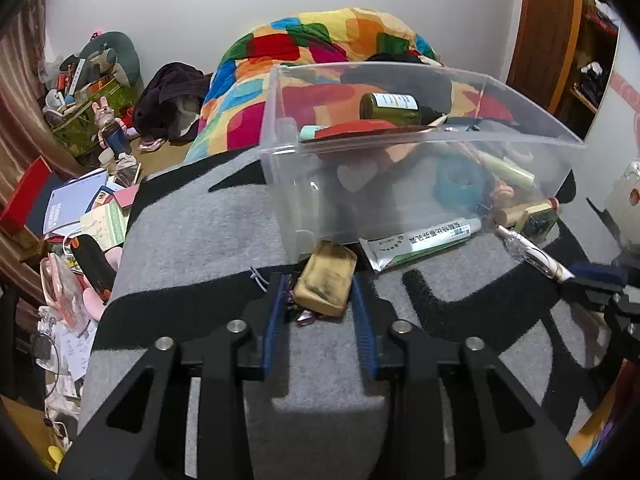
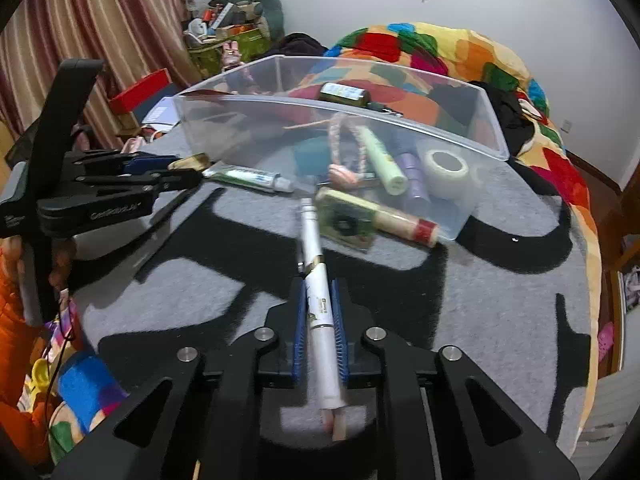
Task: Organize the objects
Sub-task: 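Grasp the white pen with the right tool while the left tool grasps the beige block, then carry the pen and beige block into the clear box and open both tools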
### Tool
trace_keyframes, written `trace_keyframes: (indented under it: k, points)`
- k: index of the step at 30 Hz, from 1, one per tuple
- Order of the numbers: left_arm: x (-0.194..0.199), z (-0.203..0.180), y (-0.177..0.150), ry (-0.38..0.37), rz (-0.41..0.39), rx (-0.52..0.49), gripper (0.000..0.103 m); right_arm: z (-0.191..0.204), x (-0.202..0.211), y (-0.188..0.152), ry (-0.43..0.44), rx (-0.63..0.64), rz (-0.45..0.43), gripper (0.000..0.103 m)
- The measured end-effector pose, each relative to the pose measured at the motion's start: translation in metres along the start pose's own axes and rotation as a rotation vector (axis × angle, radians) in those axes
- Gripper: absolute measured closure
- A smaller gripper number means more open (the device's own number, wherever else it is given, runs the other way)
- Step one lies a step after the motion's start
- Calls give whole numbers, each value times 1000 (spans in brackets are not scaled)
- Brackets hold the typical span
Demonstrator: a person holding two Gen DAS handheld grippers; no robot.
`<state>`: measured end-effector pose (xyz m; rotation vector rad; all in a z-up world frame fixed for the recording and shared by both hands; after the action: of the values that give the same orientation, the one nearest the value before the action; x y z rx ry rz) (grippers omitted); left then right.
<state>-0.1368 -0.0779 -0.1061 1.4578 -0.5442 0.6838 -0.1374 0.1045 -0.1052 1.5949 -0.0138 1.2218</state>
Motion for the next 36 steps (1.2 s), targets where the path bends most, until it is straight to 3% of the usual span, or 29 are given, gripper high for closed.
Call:
trace_keyframes:
  k: [9, 20, 36]
  points:
    - [20, 8, -6, -24, -35, 64, 76, 5, 18, -1, 49, -31, -37, 93]
    - [59, -14, 0, -85, -113, 82, 79, 3, 52, 29, 44, -49, -154, 93]
    - [85, -33, 54, -129, -231, 60, 79, -38, 50, 65, -12, -145, -222, 93]
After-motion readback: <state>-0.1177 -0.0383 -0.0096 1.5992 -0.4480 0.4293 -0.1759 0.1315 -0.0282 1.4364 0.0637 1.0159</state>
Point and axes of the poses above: each gripper's, at about its wrist camera, not at the fingertips, and x roughly against the way its jaws point, z to its left, y to its top, the point moved 5 cm from there along -x, roughly the way its jaws point, and after that the axes turned 8 degrees about -z, right-handed, at the moved point
